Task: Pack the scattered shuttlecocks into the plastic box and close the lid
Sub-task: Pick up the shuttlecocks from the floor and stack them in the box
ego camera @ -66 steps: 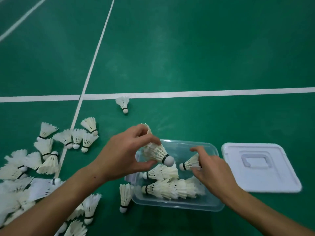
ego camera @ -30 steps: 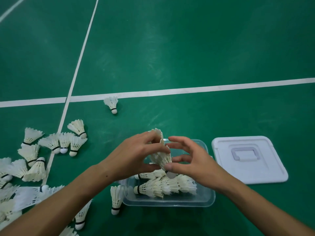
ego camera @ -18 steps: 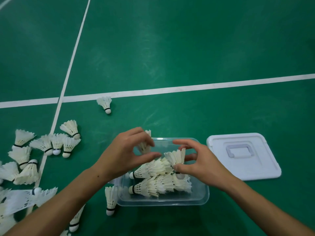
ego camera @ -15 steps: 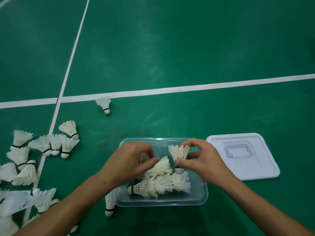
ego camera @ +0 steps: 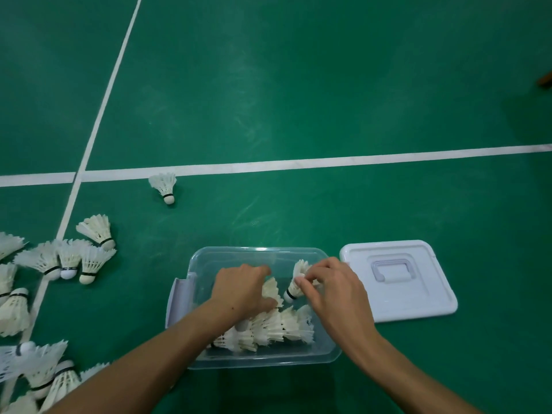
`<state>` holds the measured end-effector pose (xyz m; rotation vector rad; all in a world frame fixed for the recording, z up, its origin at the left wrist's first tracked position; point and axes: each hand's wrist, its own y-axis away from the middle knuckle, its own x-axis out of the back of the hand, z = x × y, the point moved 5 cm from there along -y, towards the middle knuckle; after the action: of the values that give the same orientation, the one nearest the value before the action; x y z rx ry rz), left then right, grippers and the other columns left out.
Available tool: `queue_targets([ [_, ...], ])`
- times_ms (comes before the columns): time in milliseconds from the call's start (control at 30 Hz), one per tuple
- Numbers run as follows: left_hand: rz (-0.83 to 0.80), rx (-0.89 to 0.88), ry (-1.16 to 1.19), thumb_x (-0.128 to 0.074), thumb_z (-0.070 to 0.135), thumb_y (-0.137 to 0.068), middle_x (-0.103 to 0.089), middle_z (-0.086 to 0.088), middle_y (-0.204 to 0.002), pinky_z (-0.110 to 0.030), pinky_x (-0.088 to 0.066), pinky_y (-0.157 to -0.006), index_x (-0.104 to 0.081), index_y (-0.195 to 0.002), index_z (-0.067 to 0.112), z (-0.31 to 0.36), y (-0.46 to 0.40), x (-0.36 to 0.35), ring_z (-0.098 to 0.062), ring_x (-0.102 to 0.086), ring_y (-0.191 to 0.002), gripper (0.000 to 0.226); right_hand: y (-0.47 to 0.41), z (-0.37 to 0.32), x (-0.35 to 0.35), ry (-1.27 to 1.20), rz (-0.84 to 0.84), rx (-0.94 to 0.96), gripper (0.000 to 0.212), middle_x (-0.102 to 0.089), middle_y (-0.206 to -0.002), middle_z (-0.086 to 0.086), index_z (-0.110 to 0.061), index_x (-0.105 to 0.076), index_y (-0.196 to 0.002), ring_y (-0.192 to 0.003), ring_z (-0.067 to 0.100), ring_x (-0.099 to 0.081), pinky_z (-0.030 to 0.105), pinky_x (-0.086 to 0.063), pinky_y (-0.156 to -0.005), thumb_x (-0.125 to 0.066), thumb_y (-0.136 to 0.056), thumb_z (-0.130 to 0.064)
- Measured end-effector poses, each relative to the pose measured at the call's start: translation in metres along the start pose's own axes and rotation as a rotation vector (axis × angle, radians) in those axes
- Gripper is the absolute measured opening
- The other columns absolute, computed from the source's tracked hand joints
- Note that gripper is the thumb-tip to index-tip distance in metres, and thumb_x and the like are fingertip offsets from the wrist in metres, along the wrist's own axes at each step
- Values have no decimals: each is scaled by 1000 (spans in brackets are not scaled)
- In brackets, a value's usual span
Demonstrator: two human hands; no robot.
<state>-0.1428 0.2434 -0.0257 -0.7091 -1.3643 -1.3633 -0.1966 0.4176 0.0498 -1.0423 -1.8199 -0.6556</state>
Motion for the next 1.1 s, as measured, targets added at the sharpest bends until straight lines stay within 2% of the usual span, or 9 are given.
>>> queue_targets([
  [100,-17,-28,-25,-66,67,-85,-75,7,-107,-34,-56,-83,-52,-142,42,5,0,-3,-19,-71,-96,64,-1,-2,4,-21,3,14,15,-65,-87,-12,-24,-76,-91,-79,8,-59,29,-53,-75,-76,-94,-39],
  [200,-12,-14,-7,-68,58,-87,-74,5,-107,-32,-48,-76,-54,-139,41,7,1,-3,-21,-70,-97,56,0,-7,2,-42,-11,18,13,-66,-84,-14,-27,-65,-93,-77,8,-62,31,-55,-72,-77,-94,-30],
  [367,34,-3,95,-68,60,-84,-74,10,-115,-32,-49,-74,-49,-134,44,-3,8,4,-17,-69,-98,55,3,-9,-11,-98,-77,-1,34,-69,-101,-8,-27,-50,-130,-87,13,-65,33,-53,-77,-66,-100,-22],
  [533,71,-30,136,-69,62,-84,-72,17,-122,-30,-51,-71,-45,-129,45,-11,18,11,-12,-68,-89,53,-2,-11,-17,-144,-114,1,29,-64,-108,-9,-27,-53,-126,-94,13,-64,41,-57,-85,-64,-101,-18],
  [700,53,-57,119,-68,61,-88,-72,15,-124,-28,-41,-67,-44,-131,46,-5,19,10,-9,-61,-84,52,-2,-9,-23,-146,-141,-45,32,-65,-108,-9,-25,-50,-131,-95,13,-64,40,-54,-90,-63,-102,-18],
  [833,48,-59,128,-67,62,-87,-71,17,-126,-28,-44,-67,-44,-132,47,-9,17,10,-10,-62,-83,53,-2,-13,-42,-246,-261,-148,40,-61,-92,-11,-23,-46,-135,-83,9,-63,20,-48,-66,-63,-101,-11],
  [933,53,-69,107,-66,64,-86,-72,16,-125,-30,-49,-72,-45,-134,47,-9,15,8,-11,-68,-93,55,0,-10,-61,-329,-361,-280,40,-62,-93,-7,-22,-43,-137,-82,6,-62,18,-46,-60,-60,-103,-9],
  [1000,47,-69,93,-65,64,-88,-73,14,-121,-30,-45,-73,-47,-137,47,-8,14,5,-12,-69,-99,55,0,-8,-68,-325,-369,-305,39,-65,-95,-4,-22,-44,-138,-83,8,-64,20,-49,-62,-59,-103,-11],
  [1100,52,-62,71,-63,67,-89,-73,11,-121,-33,-48,-78,-47,-143,46,-7,11,0,-15,-69,-107,60,-1,-8,-71,-261,-383,-304,42,-66,-100,-2,-20,-40,-144,-80,5,-61,18,-42,-56,-57,-106,-13],
])
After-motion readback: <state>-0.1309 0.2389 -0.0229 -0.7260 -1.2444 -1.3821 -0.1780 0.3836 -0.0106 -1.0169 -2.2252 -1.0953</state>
